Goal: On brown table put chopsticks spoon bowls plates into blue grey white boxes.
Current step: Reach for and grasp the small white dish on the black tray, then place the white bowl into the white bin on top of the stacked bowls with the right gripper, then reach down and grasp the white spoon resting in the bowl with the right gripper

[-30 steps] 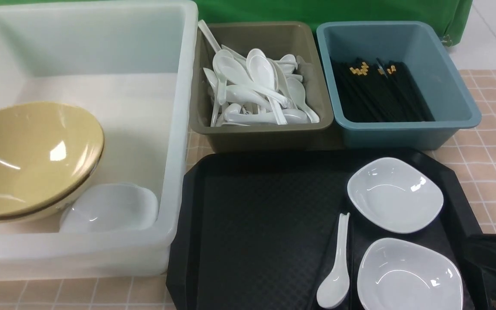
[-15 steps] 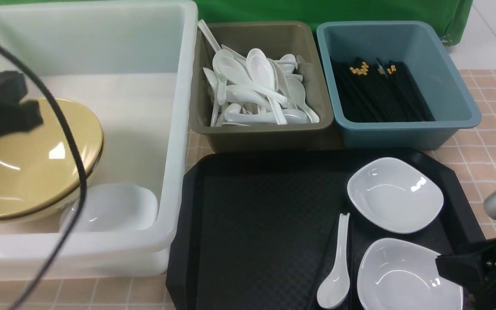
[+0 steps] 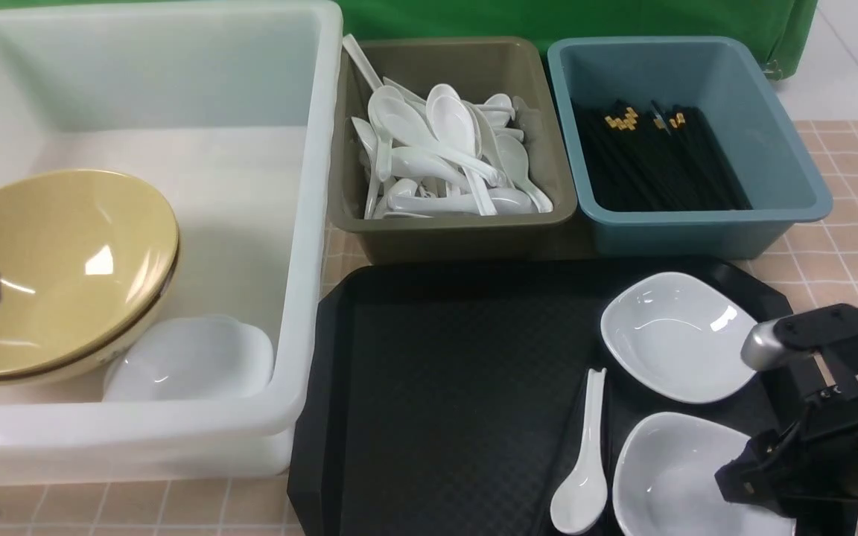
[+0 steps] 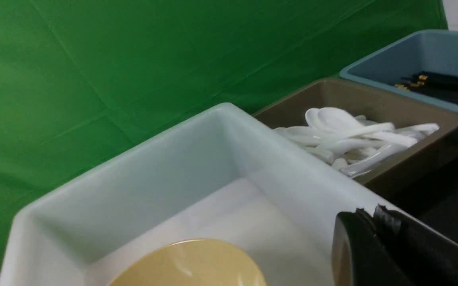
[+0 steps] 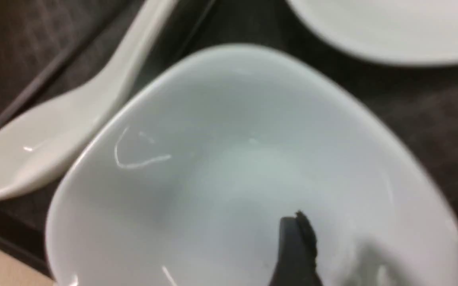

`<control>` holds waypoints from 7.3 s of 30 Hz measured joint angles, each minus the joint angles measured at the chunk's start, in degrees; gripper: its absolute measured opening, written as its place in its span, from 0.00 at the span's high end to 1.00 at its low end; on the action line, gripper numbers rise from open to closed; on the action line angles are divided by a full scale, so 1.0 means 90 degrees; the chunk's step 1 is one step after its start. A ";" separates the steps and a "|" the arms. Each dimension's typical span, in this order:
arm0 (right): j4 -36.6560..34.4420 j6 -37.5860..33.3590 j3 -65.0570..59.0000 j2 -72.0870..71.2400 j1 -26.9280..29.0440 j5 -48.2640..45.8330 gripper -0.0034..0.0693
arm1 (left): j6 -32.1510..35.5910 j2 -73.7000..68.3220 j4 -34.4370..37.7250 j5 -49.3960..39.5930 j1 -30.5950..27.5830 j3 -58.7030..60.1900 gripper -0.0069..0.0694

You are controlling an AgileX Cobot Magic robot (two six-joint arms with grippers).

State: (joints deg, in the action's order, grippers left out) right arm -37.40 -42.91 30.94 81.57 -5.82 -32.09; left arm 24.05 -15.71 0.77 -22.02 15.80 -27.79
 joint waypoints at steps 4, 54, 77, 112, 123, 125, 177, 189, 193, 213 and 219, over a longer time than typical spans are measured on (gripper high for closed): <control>0.0053 0.0051 0.0265 0.0140 0.0000 -0.0454 0.59 | -0.0466 0.0395 -0.0703 -0.0113 0.0000 0.0234 0.90; 0.0397 -0.0982 0.8270 0.4621 -0.4601 0.0147 0.79 | -0.5683 0.0721 -0.4565 0.0197 0.0007 0.0543 0.90; 0.1935 0.1754 0.9574 0.3243 -0.3537 -0.2694 0.39 | -0.6696 -0.0196 -0.4354 -0.0651 0.0007 0.0075 0.90; 0.3284 0.2921 0.1943 -0.1592 -0.3425 -0.1337 0.90 | -0.2621 -1.0004 -0.0506 -0.3830 -0.0838 -0.6652 0.90; 0.3284 0.2933 0.1798 -0.1604 -0.3425 -0.1057 0.89 | -0.2769 -1.0041 -0.0601 -0.4091 -0.1804 -0.6661 0.90; 0.3284 0.2933 0.1798 -0.1604 -0.3425 -0.1057 0.89 | -0.2769 -0.9909 -0.0589 -0.4139 -0.1854 -0.6661 0.90; 0.3291 0.2930 0.1798 -0.1604 -0.3425 -0.0230 0.84 | -0.1546 -0.8597 0.0376 -0.2071 -0.0419 -0.4051 0.90; 0.3068 0.4468 0.1798 -0.0297 -0.3425 -0.0138 0.62 | -0.1812 -0.5292 0.1000 -0.2316 -0.0369 -0.3820 0.90; 0.2725 0.4553 0.1798 0.0452 -0.3425 0.0329 0.46 | -0.1439 -0.3764 0.1083 -0.2325 -0.0369 -0.3111 0.90; 0.2570 0.4581 0.1879 0.1738 -0.3425 0.1791 0.87 | -0.2744 -0.0430 -0.0743 -0.1468 -0.0369 0.0321 0.90; 0.2592 0.4407 0.2081 0.0985 -0.3425 0.1459 0.87 | -0.2771 -0.0430 -0.0743 -0.0998 -0.0369 0.0394 0.90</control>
State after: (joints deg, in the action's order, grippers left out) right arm -14.07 -3.25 49.67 90.44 -36.65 -18.96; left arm -0.89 -19.58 -5.92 -31.00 12.49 -24.24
